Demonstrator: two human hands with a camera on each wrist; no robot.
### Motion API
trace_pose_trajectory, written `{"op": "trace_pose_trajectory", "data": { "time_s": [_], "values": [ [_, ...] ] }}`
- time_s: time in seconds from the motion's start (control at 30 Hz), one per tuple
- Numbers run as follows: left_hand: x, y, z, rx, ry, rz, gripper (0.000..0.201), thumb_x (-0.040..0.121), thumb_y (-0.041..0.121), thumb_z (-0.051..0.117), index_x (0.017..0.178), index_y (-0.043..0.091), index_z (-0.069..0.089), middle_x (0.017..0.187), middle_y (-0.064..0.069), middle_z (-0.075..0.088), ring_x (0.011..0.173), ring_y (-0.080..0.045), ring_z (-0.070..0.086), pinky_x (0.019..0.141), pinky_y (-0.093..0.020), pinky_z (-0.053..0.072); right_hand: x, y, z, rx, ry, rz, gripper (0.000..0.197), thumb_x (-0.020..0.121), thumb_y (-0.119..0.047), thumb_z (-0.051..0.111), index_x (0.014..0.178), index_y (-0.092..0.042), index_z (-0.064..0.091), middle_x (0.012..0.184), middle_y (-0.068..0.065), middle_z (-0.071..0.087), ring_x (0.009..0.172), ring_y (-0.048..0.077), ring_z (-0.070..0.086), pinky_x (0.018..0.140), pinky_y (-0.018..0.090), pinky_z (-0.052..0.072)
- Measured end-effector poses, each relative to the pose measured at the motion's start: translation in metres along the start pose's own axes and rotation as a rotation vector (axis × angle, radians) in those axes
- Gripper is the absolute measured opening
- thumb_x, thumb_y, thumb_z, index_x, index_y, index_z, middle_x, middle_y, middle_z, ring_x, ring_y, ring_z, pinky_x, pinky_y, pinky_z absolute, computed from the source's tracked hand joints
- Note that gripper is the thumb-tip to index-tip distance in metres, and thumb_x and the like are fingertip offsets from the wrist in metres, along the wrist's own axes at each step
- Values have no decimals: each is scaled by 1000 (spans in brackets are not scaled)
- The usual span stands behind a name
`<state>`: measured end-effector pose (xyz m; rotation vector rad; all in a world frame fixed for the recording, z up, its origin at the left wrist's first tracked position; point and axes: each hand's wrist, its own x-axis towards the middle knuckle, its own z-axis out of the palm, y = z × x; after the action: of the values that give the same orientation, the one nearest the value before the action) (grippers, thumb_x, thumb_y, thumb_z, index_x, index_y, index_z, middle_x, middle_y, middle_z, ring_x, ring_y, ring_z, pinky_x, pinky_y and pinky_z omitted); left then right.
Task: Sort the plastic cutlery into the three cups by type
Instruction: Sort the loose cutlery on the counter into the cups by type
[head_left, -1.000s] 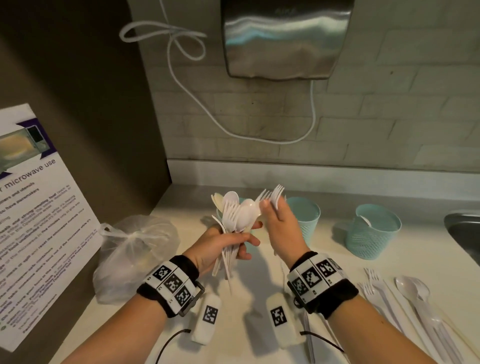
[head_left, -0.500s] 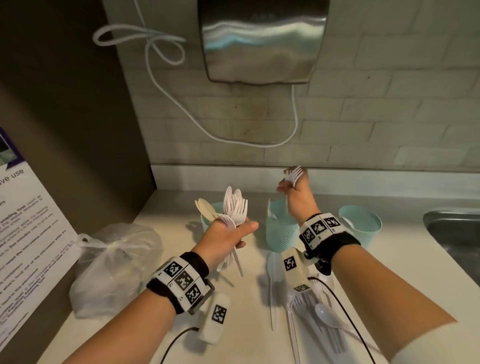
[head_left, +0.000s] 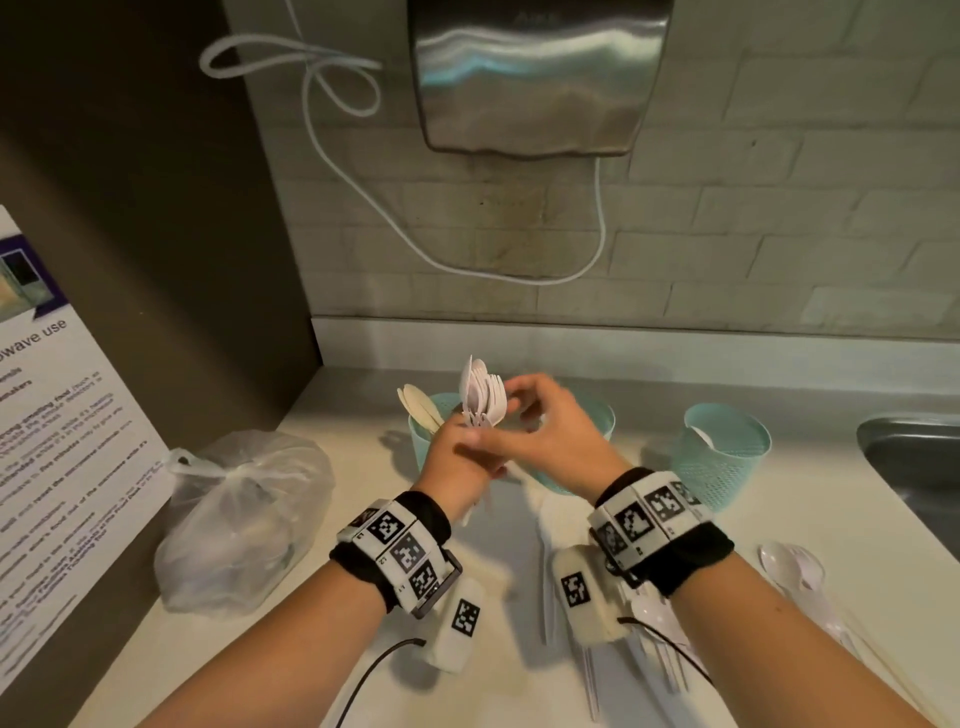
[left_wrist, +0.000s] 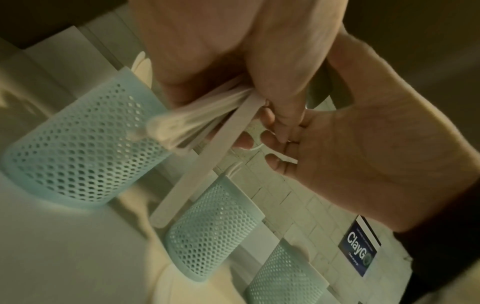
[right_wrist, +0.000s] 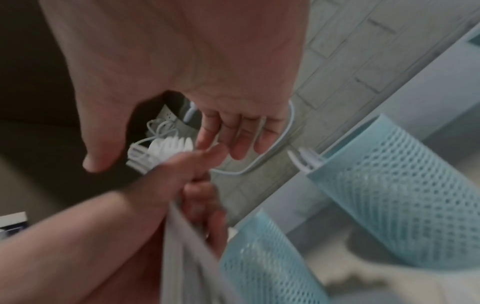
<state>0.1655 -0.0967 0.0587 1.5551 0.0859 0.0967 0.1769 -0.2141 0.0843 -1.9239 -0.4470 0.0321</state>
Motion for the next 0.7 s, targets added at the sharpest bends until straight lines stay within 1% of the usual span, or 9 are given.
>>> {"op": "trace_pose_trajectory", "data": {
  "time_s": [0.07, 0.17, 0.23, 0.33, 0.37, 0.43, 0.53, 0.6, 0.7],
  "values": [
    [-5, 3, 5, 7, 0, 21, 30, 96, 2, 44, 87, 25, 62, 75, 12, 69, 77, -13, 62, 68, -36, 51, -4, 3, 11, 2, 50, -8, 53, 66, -39, 83, 108, -21, 56, 100, -6, 59, 86, 5, 56, 61, 9, 44],
    [-10, 5, 7, 104, -86, 44, 43, 90, -8, 48, 97, 33, 57, 90, 17, 65, 86, -4, 63, 79, -43, 57, -6, 9, 16, 108, 132, -16, 37, 78, -34, 74, 107, -20, 56, 105, 2, 61, 89, 12, 59, 59, 12, 48],
    [-8, 3, 8, 142, -102, 65, 47, 86, -12, 50, 110, 27, 51, 97, 14, 62, 87, -3, 62, 76, -40, 59, -7, 13, 13, 163, 126, -8, 34, 82, -32, 71, 110, -21, 54, 107, 4, 62, 92, 15, 62, 60, 15, 52],
    [-6, 3, 16, 165, -126, 53, 45, 84, -4, 61, 119, 17, 43, 100, 6, 60, 85, -6, 62, 61, -25, 58, -5, 16, -3, 248, 134, 19, 33, 82, -35, 72, 108, -25, 56, 103, 8, 66, 96, 26, 65, 81, 36, 57],
    [-8, 2, 20, 170, -142, 51, 45, 83, 2, 65, 120, 15, 43, 103, 2, 62, 84, -8, 63, 58, -22, 56, -4, 17, -10, 296, 125, 48, 33, 82, -33, 72, 109, -24, 57, 103, 10, 67, 95, 27, 65, 85, 38, 56],
    [-8, 0, 21, 164, -152, 49, 48, 81, 8, 69, 120, 15, 42, 107, -3, 62, 84, -10, 64, 57, -22, 54, -2, 16, -14, 344, 111, 83, 31, 85, -27, 70, 112, -18, 57, 100, 10, 67, 84, 18, 66, 78, 28, 56],
    [-10, 1, 29, 133, -137, 67, 47, 84, 8, 68, 120, 16, 38, 104, 2, 62, 82, -8, 64, 52, -22, 53, -1, 16, -20, 311, 158, 71, 27, 87, -25, 67, 110, -12, 58, 93, 2, 64, 71, 7, 60, 61, 13, 50],
    [-11, 3, 38, 93, -132, 57, 46, 86, 10, 66, 122, 16, 37, 109, 0, 62, 88, -9, 65, 52, -23, 54, -1, 20, -30, 278, 180, 82, 27, 86, -28, 68, 106, -13, 58, 92, -1, 64, 73, 7, 60, 61, 13, 48],
    [-13, 4, 48, 67, -138, 50, 50, 88, 18, 66, 127, 20, 34, 119, 0, 60, 102, -15, 65, 55, -27, 56, -1, 23, -45, 286, 183, 112, 32, 80, -28, 75, 101, -9, 62, 84, 1, 66, 69, 11, 61, 63, 22, 50]
  ]
}}
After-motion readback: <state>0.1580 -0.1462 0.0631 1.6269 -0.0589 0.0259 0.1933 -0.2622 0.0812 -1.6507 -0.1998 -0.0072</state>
